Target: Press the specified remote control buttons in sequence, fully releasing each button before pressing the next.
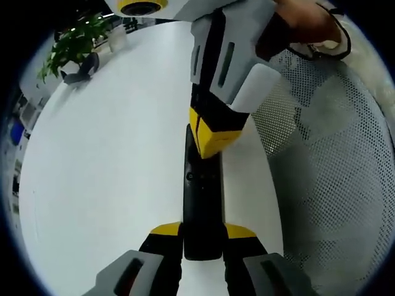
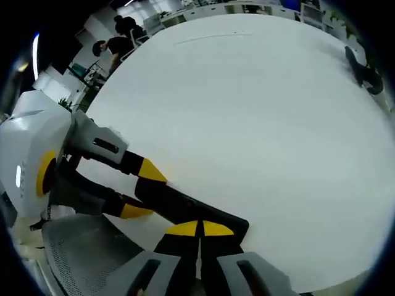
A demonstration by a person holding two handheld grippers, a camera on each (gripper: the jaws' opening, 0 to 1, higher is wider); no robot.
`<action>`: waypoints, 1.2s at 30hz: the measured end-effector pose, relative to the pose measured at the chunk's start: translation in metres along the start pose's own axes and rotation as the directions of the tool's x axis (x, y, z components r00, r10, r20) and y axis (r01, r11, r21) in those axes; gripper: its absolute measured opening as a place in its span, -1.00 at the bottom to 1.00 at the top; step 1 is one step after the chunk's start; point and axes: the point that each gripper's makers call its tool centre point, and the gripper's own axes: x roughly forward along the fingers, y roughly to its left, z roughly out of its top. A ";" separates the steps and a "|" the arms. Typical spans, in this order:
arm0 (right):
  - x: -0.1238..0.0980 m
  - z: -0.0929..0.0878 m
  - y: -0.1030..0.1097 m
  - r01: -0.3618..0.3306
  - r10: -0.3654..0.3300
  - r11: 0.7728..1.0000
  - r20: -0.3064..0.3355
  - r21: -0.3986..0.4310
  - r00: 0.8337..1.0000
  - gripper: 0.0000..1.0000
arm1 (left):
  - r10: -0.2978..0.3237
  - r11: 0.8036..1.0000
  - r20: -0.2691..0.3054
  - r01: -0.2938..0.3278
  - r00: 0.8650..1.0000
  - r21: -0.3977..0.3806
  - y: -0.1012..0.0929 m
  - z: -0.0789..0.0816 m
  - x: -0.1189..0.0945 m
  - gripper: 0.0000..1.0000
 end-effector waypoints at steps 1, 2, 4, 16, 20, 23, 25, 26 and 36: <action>0.000 0.000 0.000 -0.002 0.002 1.000 -0.001 0.000 1.000 -1.00 | 0.002 1.000 0.000 -0.002 1.000 0.000 0.000 0.000 0.000 -0.55; 0.000 0.000 0.000 -0.002 0.002 1.000 -0.004 0.000 1.000 -1.00 | 0.002 1.000 0.000 -0.002 1.000 0.000 0.000 0.000 0.000 -0.55; 0.000 0.000 0.000 0.001 -0.001 1.000 -0.007 -0.008 1.000 -1.00 | 0.002 1.000 0.002 -0.002 1.000 -0.001 0.000 0.000 0.000 -0.55; 0.004 0.003 -0.004 0.029 -0.026 0.998 -0.058 0.047 0.998 -1.00 | -0.007 1.000 0.030 0.008 1.000 -0.012 0.000 0.000 -0.001 -0.55; 0.003 0.002 -0.003 0.036 -0.033 0.999 -0.069 0.035 0.997 -1.00 | -0.007 1.000 0.043 0.008 0.999 -0.013 0.000 0.001 -0.001 -0.55; 0.003 0.001 -0.003 0.035 -0.032 0.999 -0.072 0.037 0.997 -1.00 | -0.007 1.000 0.044 0.007 0.999 -0.014 0.000 0.001 -0.001 -0.55; 0.003 0.001 -0.003 0.026 -0.023 0.999 -0.067 0.040 0.997 -1.00 | -0.005 1.000 0.041 0.005 0.999 -0.013 0.000 0.001 -0.001 -0.55; 0.003 0.001 -0.003 0.023 -0.020 0.999 -0.066 0.037 0.998 -1.00 | -0.003 1.000 0.040 0.003 0.999 -0.012 0.000 0.001 -0.001 -0.55; 0.003 0.013 0.003 -0.004 0.004 0.999 -0.021 0.037 1.000 -1.00 | -0.002 1.000 0.030 0.002 1.000 -0.009 0.000 0.000 -0.001 -0.55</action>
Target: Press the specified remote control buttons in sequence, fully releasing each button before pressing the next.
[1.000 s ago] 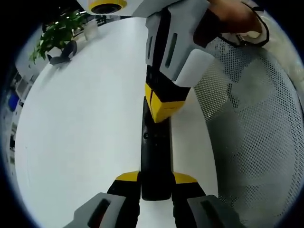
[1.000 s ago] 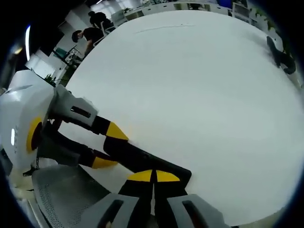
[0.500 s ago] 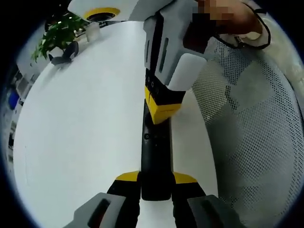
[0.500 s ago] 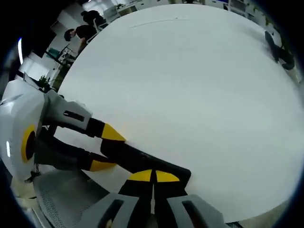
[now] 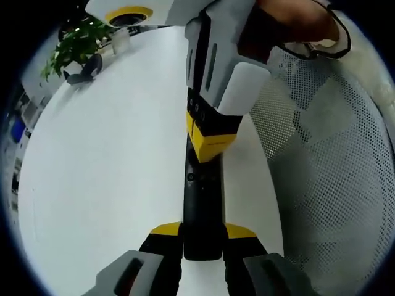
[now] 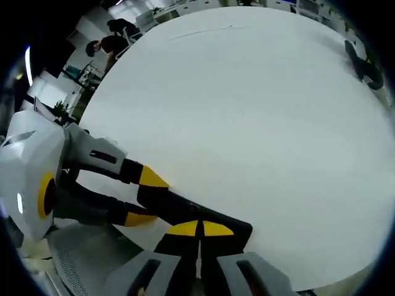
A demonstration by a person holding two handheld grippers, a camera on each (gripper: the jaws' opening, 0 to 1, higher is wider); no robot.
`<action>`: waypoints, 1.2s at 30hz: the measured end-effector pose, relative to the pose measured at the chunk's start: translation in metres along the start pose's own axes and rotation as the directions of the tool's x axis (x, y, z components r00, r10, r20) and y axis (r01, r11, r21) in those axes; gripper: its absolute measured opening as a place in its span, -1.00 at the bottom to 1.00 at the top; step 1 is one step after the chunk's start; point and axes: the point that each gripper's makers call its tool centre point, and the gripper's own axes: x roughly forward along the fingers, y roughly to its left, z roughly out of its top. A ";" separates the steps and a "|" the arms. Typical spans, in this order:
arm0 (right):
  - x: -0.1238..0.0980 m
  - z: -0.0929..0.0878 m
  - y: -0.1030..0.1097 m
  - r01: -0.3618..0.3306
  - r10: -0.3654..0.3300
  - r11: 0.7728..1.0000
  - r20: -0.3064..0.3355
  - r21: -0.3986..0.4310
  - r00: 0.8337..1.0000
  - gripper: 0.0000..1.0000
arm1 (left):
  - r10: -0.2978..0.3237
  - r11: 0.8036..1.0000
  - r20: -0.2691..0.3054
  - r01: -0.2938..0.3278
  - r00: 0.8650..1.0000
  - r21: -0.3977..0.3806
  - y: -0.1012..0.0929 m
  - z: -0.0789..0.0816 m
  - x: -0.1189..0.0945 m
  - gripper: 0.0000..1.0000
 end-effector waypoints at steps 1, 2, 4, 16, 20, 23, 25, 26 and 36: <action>0.001 0.003 0.002 -0.009 0.009 1.000 0.011 0.001 1.000 -1.00 | 0.000 1.000 0.000 0.000 1.000 0.000 0.000 0.000 0.000 -0.55; 0.001 0.005 0.002 -0.014 0.014 1.000 0.017 0.004 1.000 -1.00 | -0.001 1.000 -0.001 0.001 1.000 -0.001 0.000 0.000 0.000 -0.55; 0.003 0.009 0.002 -0.016 0.016 1.000 0.024 0.006 1.000 -1.00 | 0.000 1.000 -0.002 0.000 1.000 -0.002 0.000 0.000 0.000 -0.55; 0.012 0.008 0.009 -0.042 0.042 0.999 0.004 0.014 0.999 -1.00 | -0.006 1.000 -0.006 0.006 1.000 -0.005 0.000 0.000 0.000 -0.55; 0.012 0.008 0.009 -0.048 0.048 0.999 -0.001 0.026 0.999 -1.00 | -0.005 1.000 -0.005 0.005 1.000 -0.008 0.000 0.000 0.000 -0.55; 0.012 0.008 0.010 -0.056 0.056 0.998 0.002 0.037 0.998 -1.00 | -0.005 1.000 -0.003 0.005 1.000 -0.014 0.000 0.000 0.000 -0.55; 0.011 0.007 0.010 -0.058 0.058 0.997 0.002 0.042 0.998 -1.00 | -0.007 1.000 -0.003 0.007 1.000 -0.017 0.000 0.000 0.000 -0.55; 0.012 0.008 0.010 -0.058 0.058 0.998 0.000 0.040 0.998 -1.00 | -0.009 1.000 -0.005 0.009 1.000 -0.018 0.000 0.001 0.000 -0.55; 0.014 0.009 0.009 -0.039 0.039 0.999 -0.009 -0.013 0.999 -1.00 | -0.003 1.000 -0.008 0.003 1.000 -0.030 0.000 0.001 0.000 -0.55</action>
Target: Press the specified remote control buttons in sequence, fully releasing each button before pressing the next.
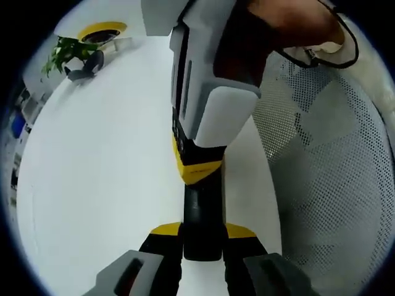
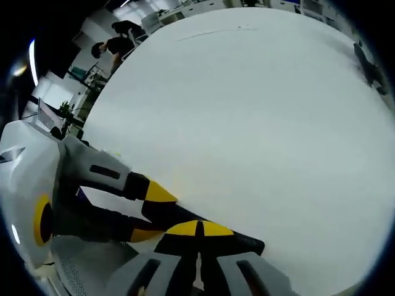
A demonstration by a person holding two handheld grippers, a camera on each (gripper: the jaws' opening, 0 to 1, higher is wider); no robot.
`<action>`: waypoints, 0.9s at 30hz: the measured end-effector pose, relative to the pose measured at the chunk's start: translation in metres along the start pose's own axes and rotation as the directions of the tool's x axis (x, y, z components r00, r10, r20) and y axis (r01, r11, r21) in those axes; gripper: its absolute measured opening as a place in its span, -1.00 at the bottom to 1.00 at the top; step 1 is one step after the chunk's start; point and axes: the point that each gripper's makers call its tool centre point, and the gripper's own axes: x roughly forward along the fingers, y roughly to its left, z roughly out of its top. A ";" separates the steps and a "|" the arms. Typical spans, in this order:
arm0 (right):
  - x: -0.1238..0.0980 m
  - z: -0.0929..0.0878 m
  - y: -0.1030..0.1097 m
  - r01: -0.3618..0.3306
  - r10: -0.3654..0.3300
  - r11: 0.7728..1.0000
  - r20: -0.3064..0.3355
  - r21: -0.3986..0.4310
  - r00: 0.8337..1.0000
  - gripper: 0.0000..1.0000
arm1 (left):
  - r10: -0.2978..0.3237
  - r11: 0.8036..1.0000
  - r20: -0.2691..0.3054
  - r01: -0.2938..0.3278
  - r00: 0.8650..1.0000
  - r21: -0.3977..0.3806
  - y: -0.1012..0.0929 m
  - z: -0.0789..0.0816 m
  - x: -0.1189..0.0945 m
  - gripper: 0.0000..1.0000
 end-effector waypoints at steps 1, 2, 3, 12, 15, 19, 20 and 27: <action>-0.001 0.000 0.000 -0.001 0.001 1.000 0.002 0.002 1.000 -1.00 | 0.000 1.000 -0.002 0.000 1.000 0.001 0.000 0.000 0.000 -0.55; -0.001 -0.001 0.000 -0.005 0.005 1.000 0.004 0.003 1.000 -1.00 | 0.000 1.000 -0.006 0.000 1.000 0.001 0.000 0.000 0.000 -0.55; -0.002 -0.001 0.000 -0.014 0.014 1.000 0.012 0.015 1.000 -1.00 | 0.001 1.000 -0.008 -0.001 1.000 0.000 0.000 0.000 0.000 -0.55; -0.004 -0.003 0.002 -0.071 0.069 0.997 0.037 0.043 0.997 -1.00 | 0.007 1.000 -0.020 -0.007 1.000 0.007 0.000 0.000 0.001 -0.55; -0.006 -0.006 0.005 -0.075 0.074 0.996 0.034 0.041 0.997 -1.00 | 0.006 1.000 -0.019 -0.006 1.000 0.006 0.000 0.000 0.001 -0.55; -0.007 -0.008 0.008 -0.076 0.075 0.997 0.023 0.034 0.997 -1.00 | 0.007 1.000 -0.016 -0.007 1.000 0.003 0.000 0.000 0.001 -0.55; -0.007 -0.009 0.008 -0.072 0.071 0.997 0.020 0.030 0.997 -1.00 | 0.007 1.000 -0.015 -0.007 1.000 0.003 0.000 0.000 0.001 -0.55; -0.006 -0.012 0.007 -0.070 0.070 0.997 0.006 0.021 0.998 -1.00 | 0.008 1.000 -0.008 -0.008 1.000 0.001 0.000 0.000 0.001 -0.55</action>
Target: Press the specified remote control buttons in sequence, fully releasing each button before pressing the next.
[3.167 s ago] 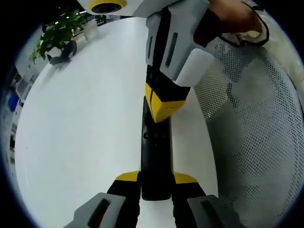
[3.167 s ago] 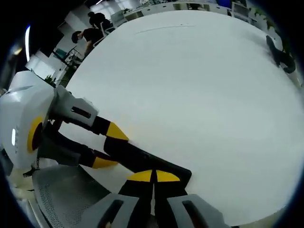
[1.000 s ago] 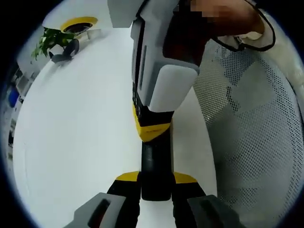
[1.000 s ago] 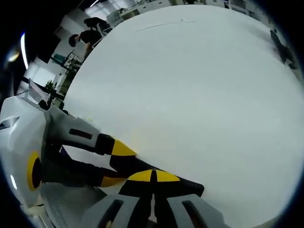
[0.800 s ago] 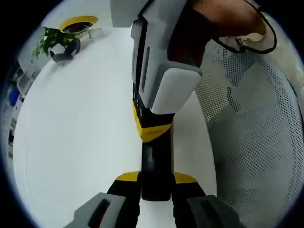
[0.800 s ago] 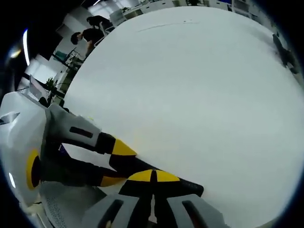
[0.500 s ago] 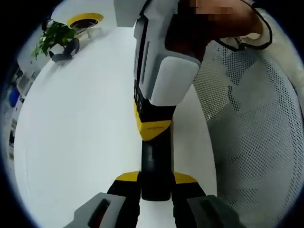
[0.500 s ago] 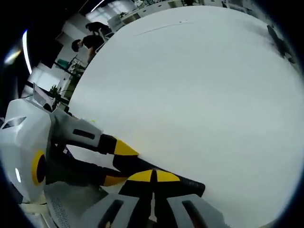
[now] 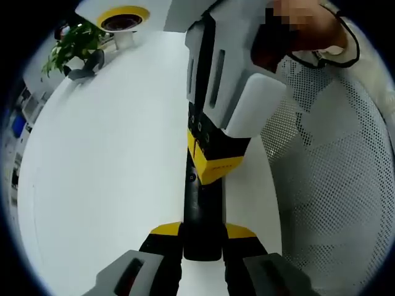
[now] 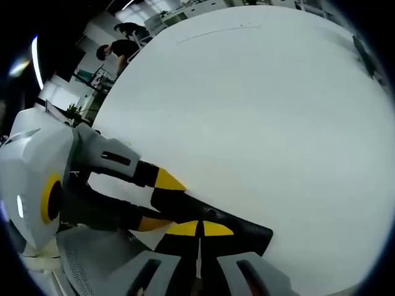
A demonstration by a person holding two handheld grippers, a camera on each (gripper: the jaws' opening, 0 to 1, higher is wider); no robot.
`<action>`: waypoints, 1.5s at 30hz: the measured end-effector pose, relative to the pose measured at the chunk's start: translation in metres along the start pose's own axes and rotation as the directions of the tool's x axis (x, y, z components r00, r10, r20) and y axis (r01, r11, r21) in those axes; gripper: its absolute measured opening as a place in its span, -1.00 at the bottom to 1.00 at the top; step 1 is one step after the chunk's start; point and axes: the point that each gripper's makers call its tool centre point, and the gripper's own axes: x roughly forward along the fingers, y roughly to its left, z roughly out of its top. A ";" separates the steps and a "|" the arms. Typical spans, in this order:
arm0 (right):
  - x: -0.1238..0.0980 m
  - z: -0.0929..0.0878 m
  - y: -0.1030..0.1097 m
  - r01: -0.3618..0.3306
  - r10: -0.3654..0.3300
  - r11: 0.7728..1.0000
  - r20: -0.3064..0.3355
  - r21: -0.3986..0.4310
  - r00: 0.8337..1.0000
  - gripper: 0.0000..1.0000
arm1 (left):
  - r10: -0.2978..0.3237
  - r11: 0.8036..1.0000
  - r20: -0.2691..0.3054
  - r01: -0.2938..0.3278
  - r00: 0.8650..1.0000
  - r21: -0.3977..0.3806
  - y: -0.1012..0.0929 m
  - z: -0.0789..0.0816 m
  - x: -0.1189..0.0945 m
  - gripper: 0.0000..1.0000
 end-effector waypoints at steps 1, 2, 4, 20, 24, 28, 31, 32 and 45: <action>0.000 0.000 0.000 -0.001 0.001 1.000 0.000 0.000 1.000 -1.00 | 0.000 1.000 0.000 0.000 1.000 0.000 0.000 0.000 0.000 -0.55; 0.000 0.000 0.000 -0.003 0.003 1.000 -0.001 -0.003 1.000 -1.00 | 0.001 1.000 -0.001 -0.001 1.000 0.002 0.000 0.000 0.000 -0.55; 0.000 0.000 0.000 -0.007 0.007 1.000 -0.003 -0.004 1.000 -1.00 | -0.001 1.000 -0.004 0.001 1.000 0.005 0.000 0.000 0.000 -0.55; 0.001 0.002 -0.002 -0.007 0.006 1.000 0.018 0.028 1.000 -1.00 | -0.005 1.000 -0.001 0.005 1.000 0.004 0.000 0.000 0.000 -0.55; 0.000 0.000 0.001 -0.005 0.005 1.000 0.029 0.008 1.000 -1.00 | -0.004 1.000 -0.001 0.004 1.000 0.002 0.001 0.000 0.000 -0.55; -0.001 -0.001 0.001 0.000 0.000 1.000 0.040 0.005 0.999 -1.00 | -0.003 1.000 -0.003 0.003 1.000 0.001 0.001 0.000 0.000 -0.55; -0.001 -0.003 0.001 0.023 -0.022 0.999 0.020 -0.029 1.000 -1.00 | -0.002 1.000 -0.005 0.002 1.000 0.003 0.001 0.000 0.000 -0.55; -0.001 -0.004 0.002 0.026 -0.026 0.999 0.015 -0.036 1.000 -1.00 | -0.002 1.000 -0.006 0.002 1.000 0.003 0.001 0.000 0.000 -0.55; 0.000 -0.012 0.003 0.017 -0.018 0.999 -0.009 -0.038 1.000 -1.00 | 0.006 1.000 -0.002 -0.006 1.000 0.000 0.001 0.000 0.000 -0.55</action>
